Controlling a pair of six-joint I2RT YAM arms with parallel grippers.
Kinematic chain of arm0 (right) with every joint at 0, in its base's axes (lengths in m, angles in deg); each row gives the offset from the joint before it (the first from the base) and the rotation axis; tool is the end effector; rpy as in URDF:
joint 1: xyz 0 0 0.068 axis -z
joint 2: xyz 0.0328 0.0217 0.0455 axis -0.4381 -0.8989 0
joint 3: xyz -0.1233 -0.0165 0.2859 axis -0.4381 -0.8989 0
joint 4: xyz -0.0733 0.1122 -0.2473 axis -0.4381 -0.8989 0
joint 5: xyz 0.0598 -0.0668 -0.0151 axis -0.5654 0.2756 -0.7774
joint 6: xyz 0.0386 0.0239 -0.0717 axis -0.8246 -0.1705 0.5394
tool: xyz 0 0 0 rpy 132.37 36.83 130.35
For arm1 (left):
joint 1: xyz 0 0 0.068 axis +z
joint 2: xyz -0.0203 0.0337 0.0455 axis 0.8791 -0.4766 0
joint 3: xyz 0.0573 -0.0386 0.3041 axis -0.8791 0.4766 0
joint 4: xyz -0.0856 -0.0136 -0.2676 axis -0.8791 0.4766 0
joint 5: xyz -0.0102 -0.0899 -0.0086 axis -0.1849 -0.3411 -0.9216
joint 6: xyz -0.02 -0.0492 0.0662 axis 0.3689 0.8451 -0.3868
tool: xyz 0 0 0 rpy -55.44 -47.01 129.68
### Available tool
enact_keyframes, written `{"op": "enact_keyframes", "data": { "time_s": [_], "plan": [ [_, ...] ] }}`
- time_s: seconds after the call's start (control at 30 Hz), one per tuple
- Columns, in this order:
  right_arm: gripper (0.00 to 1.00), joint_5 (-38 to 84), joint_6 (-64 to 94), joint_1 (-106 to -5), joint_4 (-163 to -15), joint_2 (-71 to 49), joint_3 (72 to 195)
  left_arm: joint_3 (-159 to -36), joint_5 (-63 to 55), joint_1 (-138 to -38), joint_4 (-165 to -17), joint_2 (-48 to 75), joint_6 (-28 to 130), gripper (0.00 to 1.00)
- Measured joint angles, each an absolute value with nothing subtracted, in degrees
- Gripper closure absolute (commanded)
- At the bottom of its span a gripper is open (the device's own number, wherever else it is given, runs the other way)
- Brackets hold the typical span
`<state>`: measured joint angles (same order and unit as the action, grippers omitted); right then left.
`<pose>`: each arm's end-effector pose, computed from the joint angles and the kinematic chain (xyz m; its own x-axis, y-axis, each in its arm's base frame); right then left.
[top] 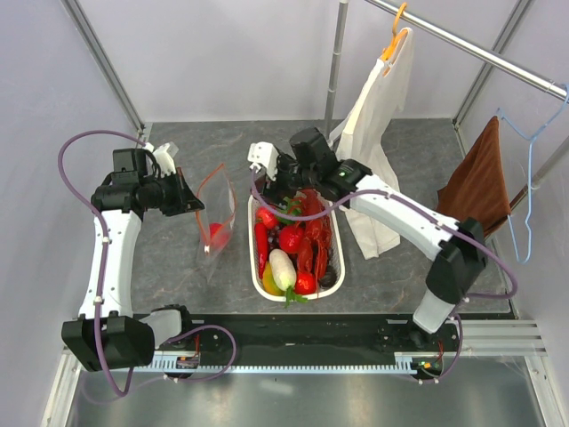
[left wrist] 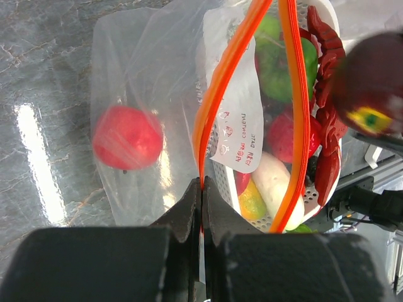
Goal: Place the food in the zip-top bag and seal the zipper
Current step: Pick up the fake fruit from the bin, then place the fake fruit in the zipper food storage bag.
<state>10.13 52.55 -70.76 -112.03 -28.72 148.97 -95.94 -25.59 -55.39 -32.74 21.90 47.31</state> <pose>0.3090 0.3439 0.3657 0.1321 -0.5380 -0.8325 -0.9383 0.2029 -0.2800 0.2490 -0.0108 0.3620 -0.8079 -0.2067 -0.5519 0.1025 0.8730 -0.4769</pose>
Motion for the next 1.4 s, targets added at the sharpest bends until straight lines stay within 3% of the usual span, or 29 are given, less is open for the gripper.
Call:
{"op": "enact_keyframes", "data": {
  "time_s": [0.23,0.5,0.67,0.83,0.9,1.0,1.33,1.4],
  "plan": [
    [0.38,5.71,34.78,-70.93,-104.55,-21.03,149.27,-95.55,-25.63,-55.39,-32.74,21.77,47.29,0.98],
    [0.37,2.74,20.33,-77.01,-92.23,-25.70,152.55,-95.00,-25.94,-55.39,-32.76,21.94,47.29,0.98],
    [0.33,2.91,19.19,-80.20,-89.87,-31.65,152.03,-95.00,-27.23,-55.32,-32.72,22.29,47.29,0.98],
    [0.17,6.11,21.55,-80.09,-89.89,-35.15,150.76,-95.00,-29.26,-55.23,-32.50,22.40,47.29,0.98],
    [0.15,8.05,23.24,-79.94,-89.98,-35.58,150.56,-95.00,-29.94,-55.23,-32.37,22.40,47.26,0.98],
    [0.02,10.83,26.19,-79.96,-89.54,-35.61,150.10,-95.00,-30.94,-55.23,-32.15,22.47,47.26,0.98],
    [0.02,14.48,29.51,-80.53,-93.91,-33.73,149.38,-95.00,-31.93,-55.23,-31.98,22.73,47.26,0.98],
    [0.06,14.83,29.12,-80.53,-97.71,-30.95,149.36,-95.00,-31.88,-55.23,-31.98,22.80,47.26,0.98]
  ]
}}
